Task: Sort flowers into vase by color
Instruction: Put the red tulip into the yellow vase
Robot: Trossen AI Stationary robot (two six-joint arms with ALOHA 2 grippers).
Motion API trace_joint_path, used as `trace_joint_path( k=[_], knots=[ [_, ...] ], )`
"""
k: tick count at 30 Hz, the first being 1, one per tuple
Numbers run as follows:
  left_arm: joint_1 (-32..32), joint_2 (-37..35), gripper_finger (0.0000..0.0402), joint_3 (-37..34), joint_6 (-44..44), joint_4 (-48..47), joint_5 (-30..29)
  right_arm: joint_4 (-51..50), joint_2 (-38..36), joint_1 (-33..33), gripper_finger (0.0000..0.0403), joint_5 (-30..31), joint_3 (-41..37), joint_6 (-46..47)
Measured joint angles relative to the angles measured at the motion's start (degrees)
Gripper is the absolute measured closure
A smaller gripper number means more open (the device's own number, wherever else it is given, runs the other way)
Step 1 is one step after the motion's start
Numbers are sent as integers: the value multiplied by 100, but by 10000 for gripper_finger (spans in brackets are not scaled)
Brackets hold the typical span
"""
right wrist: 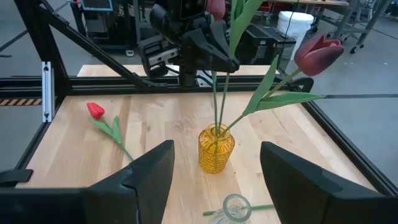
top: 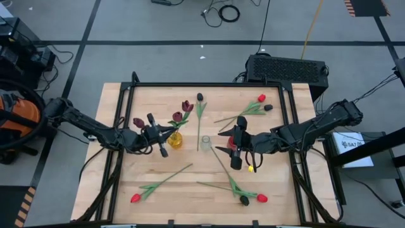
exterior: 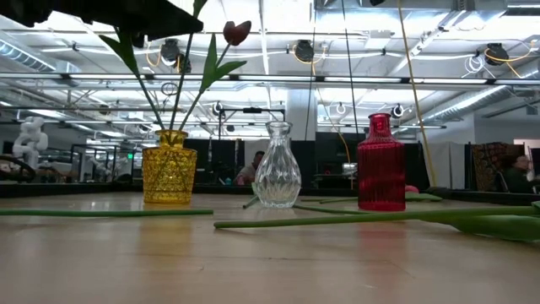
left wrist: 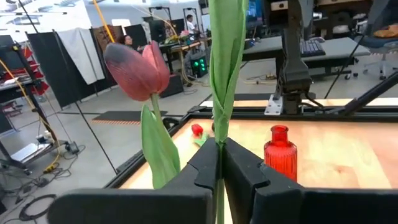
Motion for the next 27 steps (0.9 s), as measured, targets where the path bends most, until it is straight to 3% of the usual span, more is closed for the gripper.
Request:
trace_joint_path(
  k=[13,27],
  knots=[
    [1,0,335,-23,7,-282,348,4,0,0,172,0,1,12],
    [-66,0,328,-23,-155,-1022,761,-28,0,0,172,-2,2,127]
  ],
)
